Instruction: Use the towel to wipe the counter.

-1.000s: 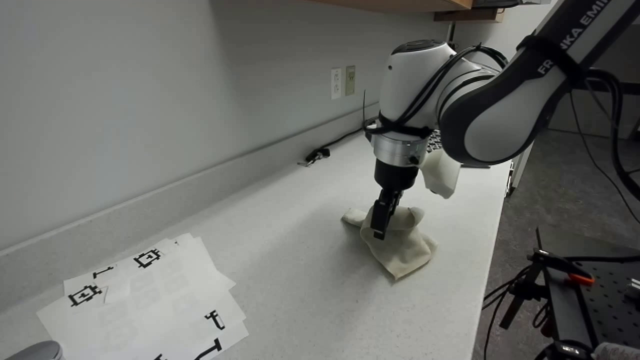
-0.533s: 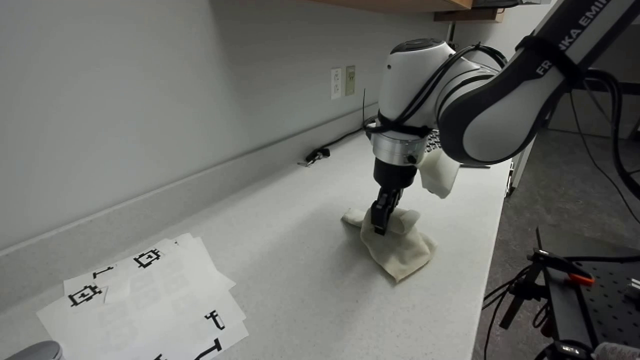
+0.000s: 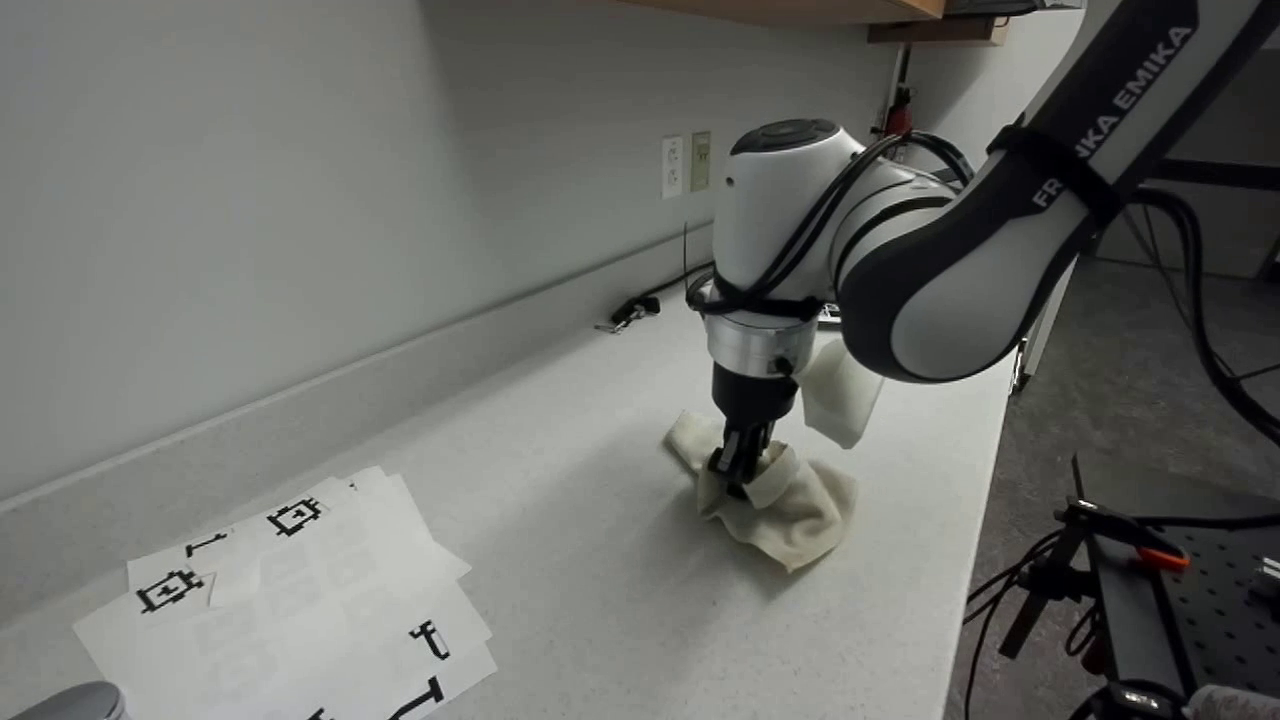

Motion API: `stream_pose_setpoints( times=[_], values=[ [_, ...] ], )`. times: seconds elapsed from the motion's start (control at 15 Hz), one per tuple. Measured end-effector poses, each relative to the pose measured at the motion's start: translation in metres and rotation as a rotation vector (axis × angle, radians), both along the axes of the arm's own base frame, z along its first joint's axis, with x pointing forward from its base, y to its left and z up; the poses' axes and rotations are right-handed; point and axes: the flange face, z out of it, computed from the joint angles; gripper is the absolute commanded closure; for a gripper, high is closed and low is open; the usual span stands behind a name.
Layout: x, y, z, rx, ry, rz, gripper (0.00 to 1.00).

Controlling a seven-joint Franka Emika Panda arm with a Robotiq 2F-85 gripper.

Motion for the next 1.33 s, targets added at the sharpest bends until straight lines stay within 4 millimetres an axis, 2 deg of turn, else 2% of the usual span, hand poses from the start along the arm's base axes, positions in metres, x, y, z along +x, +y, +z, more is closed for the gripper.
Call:
stream_pose_setpoints(
  times=[0.27, 0.6, 0.8, 1.0, 1.2, 1.33],
  values=[
    [0.025, 0.039, 0.001, -0.009, -0.005, 0.052, 0.98],
    [0.051, 0.119, 0.007, 0.028, -0.053, 0.160, 0.98],
    [0.063, 0.152, 0.015, 0.067, -0.080, 0.206, 0.98],
    [0.072, 0.153, 0.013, 0.069, -0.087, 0.217, 0.98],
    [0.079, 0.131, 0.001, 0.043, -0.075, 0.189, 0.98],
    [0.083, 0.113, -0.001, 0.025, -0.076, 0.165, 0.98]
  ],
)
